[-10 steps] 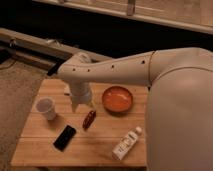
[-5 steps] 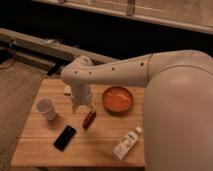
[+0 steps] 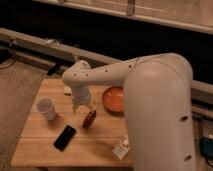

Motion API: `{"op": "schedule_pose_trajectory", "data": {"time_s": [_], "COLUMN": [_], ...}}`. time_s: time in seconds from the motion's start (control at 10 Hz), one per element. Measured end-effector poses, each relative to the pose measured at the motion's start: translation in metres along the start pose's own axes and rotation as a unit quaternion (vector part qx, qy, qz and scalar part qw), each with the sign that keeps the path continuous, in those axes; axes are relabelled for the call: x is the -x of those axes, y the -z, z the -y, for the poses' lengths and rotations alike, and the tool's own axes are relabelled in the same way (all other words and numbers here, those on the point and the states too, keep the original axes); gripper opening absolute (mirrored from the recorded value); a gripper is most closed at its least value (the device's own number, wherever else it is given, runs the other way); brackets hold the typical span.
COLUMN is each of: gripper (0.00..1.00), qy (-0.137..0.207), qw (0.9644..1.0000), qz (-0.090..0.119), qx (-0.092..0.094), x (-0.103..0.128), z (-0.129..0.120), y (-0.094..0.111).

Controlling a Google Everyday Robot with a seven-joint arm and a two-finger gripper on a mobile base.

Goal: Place the pepper in the ceramic cup

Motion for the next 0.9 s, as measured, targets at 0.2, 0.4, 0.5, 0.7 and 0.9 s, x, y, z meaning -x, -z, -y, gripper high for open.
{"op": "schedule_pose_trajectory", "data": {"time_s": [0.2,0.4,0.5,0.7,0.9], "gripper": [0.65,0.65,0.65,0.65,0.65], "qy": [-0.014,-0.031,-0.040,-0.054,-0.060], "qw": [0.9998,0.9992,0.9988,0.9979,0.9976], "qz": [-0.010,-0.020,-0.023,-0.031,-0.035], "qx": [-0.011,-0.016,-0.017,-0.016,-0.008], "x": [0.011,0.015,0.017,0.018,0.020], "z": [0.009,0.018,0.023,0.034,0.034], "y": [-0.021,-0.037,-0.041,-0.051,-0.061]}}
